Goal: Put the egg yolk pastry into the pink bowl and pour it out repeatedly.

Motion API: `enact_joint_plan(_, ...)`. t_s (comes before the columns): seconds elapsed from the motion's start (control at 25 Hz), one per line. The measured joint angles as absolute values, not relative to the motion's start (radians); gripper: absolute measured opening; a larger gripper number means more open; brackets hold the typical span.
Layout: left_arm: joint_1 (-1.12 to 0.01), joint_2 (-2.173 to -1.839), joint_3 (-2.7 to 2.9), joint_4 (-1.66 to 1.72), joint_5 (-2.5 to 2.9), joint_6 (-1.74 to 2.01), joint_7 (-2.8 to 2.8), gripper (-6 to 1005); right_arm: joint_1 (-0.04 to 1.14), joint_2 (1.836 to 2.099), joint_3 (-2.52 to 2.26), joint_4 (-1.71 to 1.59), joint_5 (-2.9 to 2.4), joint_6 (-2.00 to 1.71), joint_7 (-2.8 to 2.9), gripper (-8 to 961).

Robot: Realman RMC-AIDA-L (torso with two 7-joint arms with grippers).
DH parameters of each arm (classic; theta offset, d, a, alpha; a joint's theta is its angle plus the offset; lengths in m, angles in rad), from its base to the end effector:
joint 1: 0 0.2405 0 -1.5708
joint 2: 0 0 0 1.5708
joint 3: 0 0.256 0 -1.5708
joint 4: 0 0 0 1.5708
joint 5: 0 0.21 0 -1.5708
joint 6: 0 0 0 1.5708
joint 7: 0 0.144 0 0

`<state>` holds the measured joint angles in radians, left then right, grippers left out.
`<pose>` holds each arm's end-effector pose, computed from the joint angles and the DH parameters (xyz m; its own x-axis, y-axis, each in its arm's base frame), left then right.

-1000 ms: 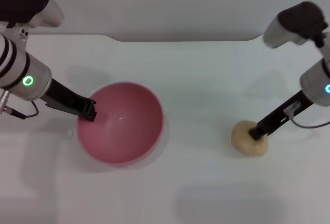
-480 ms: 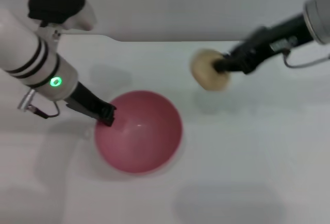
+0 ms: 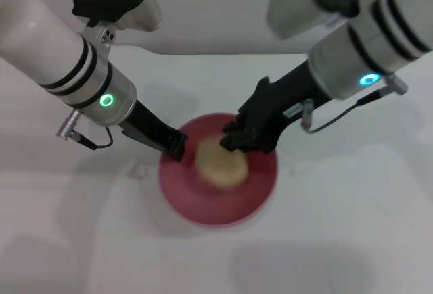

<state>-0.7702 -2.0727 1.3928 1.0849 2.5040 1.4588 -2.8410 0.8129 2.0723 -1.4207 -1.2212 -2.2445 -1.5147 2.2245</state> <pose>-0.1608 0.3775 -0.0332 0.5478 0.8302 -0.1030 0.7482 -0.5413 -0.3836 0.0847 0.3645 -0.0336 0.9705 -0.2133 0.1128 -0.2019 -0.9739 -0.1040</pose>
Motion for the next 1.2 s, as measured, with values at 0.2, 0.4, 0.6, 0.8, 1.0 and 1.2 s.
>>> enact_joint_plan(0.2, -0.771, -2.070, 1.396, 1.087, 2.498, 1.453, -2.838, -2, 0.813, 2.075, -1.471, -1.223, -2.250, -1.481, 2.242, 195)
enact_joint_plan(0.4, -0.762, -2.066, 1.395, 1.090, 2.498, 1.404, -2.831, -2, 0.788, 2.075, -1.427, -1.326, -2.335, -1.480, 2.359, 387)
enact_joint_plan(0.6, -0.705, -2.063, 1.397, 1.124, 2.484, 1.263, -2.819, -2, 0.717, 2.074, -1.290, -1.428, -2.512, -1.492, 2.489, 491)
enact_joint_plan(0.8, -0.570, -2.063, 1.488, 1.239, 2.312, 1.033, -2.703, -2, 0.636, 2.073, -1.098, -1.445, -2.542, -1.524, 2.519, 556)
enact_joint_plan(1.0, -0.417, -2.062, 1.670, 1.339, 2.207, 0.716, -2.536, -1, 0.566, 2.071, -0.908, -1.414, -2.546, -1.543, 2.515, 556)
enact_joint_plan(1.2, -0.316, -2.062, 1.928, 1.349, 2.208, 0.329, -2.367, -1, 0.521, 2.067, -0.812, -1.363, -2.547, -1.538, 2.509, 556)
